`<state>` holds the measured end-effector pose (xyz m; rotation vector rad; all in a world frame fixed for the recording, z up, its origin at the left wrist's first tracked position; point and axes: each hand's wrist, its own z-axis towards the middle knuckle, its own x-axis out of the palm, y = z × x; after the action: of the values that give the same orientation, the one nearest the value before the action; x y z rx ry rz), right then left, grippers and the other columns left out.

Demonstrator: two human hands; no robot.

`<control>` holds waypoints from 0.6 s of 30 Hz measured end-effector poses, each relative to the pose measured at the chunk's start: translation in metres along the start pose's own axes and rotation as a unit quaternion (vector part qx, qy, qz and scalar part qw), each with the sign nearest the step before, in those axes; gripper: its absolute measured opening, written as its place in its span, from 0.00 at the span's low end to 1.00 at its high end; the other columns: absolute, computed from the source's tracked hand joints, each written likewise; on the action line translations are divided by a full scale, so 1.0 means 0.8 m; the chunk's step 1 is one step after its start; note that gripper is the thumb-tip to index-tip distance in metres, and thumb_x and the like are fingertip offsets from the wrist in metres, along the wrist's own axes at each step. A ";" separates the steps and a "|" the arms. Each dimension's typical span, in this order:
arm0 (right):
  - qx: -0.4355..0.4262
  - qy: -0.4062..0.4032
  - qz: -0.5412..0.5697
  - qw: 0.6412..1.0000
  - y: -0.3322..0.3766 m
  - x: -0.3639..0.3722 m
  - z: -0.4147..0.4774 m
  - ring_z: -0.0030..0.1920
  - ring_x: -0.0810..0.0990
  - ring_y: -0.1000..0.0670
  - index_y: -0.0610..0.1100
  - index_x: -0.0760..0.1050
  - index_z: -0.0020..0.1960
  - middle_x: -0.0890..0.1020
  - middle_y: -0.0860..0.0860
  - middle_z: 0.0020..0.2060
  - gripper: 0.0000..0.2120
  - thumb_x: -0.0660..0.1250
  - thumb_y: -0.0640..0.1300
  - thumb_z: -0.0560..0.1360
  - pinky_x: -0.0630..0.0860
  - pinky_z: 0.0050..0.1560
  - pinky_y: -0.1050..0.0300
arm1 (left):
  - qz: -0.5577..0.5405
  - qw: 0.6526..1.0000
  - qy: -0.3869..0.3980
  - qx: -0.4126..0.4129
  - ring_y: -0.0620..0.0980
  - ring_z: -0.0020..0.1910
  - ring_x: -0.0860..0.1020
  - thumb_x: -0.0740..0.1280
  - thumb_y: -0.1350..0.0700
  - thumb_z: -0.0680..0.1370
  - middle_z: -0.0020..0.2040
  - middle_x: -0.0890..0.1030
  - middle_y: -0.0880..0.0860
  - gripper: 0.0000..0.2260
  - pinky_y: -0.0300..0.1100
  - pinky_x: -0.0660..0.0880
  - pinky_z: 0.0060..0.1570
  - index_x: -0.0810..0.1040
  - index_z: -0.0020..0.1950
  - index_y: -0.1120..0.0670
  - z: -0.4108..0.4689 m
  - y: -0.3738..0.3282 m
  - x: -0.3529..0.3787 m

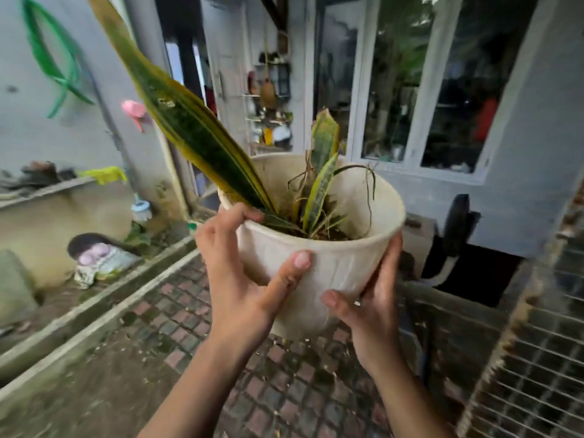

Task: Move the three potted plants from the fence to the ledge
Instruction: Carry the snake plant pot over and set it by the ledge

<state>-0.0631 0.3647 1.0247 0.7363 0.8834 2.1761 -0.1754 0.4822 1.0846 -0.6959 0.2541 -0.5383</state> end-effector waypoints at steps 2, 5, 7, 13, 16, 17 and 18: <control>0.009 -0.011 0.018 1.000 -0.016 0.038 0.020 0.80 0.69 0.47 0.69 0.58 0.79 0.66 0.52 0.81 0.59 0.87 0.58 0.56 0.73 0.75 0.40 | 0.025 0.999 -0.024 0.023 0.68 0.67 0.70 0.71 0.25 0.69 0.63 0.69 0.45 0.26 0.70 0.69 0.67 0.67 0.63 0.25 0.028 0.017 -0.022; 0.017 0.016 0.023 0.999 -0.048 0.085 0.056 0.80 0.68 0.44 0.64 0.55 0.82 0.64 0.48 0.82 0.62 0.86 0.50 0.57 0.70 0.76 0.33 | 0.034 0.997 -0.058 0.027 0.69 0.67 0.70 0.71 0.25 0.68 0.64 0.70 0.49 0.27 0.72 0.68 0.66 0.66 0.63 0.25 0.067 0.055 -0.052; 0.020 0.048 0.018 0.998 -0.073 0.109 0.086 0.79 0.69 0.44 0.62 0.53 0.83 0.64 0.47 0.81 0.60 0.82 0.47 0.59 0.72 0.75 0.34 | 0.035 0.996 -0.079 0.024 0.71 0.66 0.70 0.73 0.26 0.68 0.64 0.70 0.56 0.27 0.74 0.67 0.64 0.67 0.63 0.26 0.093 0.086 -0.066; 0.015 0.118 0.009 0.993 -0.173 0.165 0.193 0.79 0.69 0.48 0.60 0.54 0.83 0.66 0.51 0.80 0.58 0.81 0.52 0.60 0.72 0.76 0.37 | 0.037 0.989 -0.140 -0.002 0.74 0.67 0.69 0.76 0.28 0.65 0.66 0.67 0.69 0.30 0.77 0.65 0.66 0.68 0.62 0.29 0.166 0.200 -0.082; 0.016 0.149 0.018 0.989 -0.226 0.184 0.244 0.78 0.70 0.48 0.60 0.55 0.82 0.67 0.50 0.79 0.57 0.81 0.53 0.60 0.75 0.74 0.42 | 0.033 0.985 -0.167 -0.015 0.77 0.65 0.68 0.78 0.30 0.64 0.65 0.66 0.72 0.31 0.80 0.65 0.64 0.69 0.62 0.30 0.200 0.252 -0.081; 0.016 0.161 0.026 0.986 -0.248 0.190 0.265 0.78 0.69 0.50 0.63 0.56 0.81 0.67 0.50 0.79 0.56 0.81 0.54 0.60 0.76 0.72 0.49 | 0.035 0.983 -0.179 -0.020 0.77 0.65 0.69 0.78 0.30 0.64 0.65 0.66 0.73 0.31 0.80 0.65 0.63 0.69 0.62 0.30 0.215 0.274 -0.079; 0.017 0.172 0.030 0.984 -0.268 0.197 0.287 0.78 0.69 0.51 0.66 0.56 0.80 0.65 0.52 0.79 0.56 0.81 0.56 0.60 0.76 0.71 0.55 | 0.034 0.981 -0.188 -0.023 0.78 0.64 0.69 0.79 0.31 0.64 0.64 0.66 0.74 0.31 0.81 0.66 0.62 0.69 0.62 0.31 0.233 0.296 -0.078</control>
<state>0.0779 0.6864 1.0424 0.4097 1.0856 2.3891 -0.0630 0.7683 1.0681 -0.8150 -0.0637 -0.3272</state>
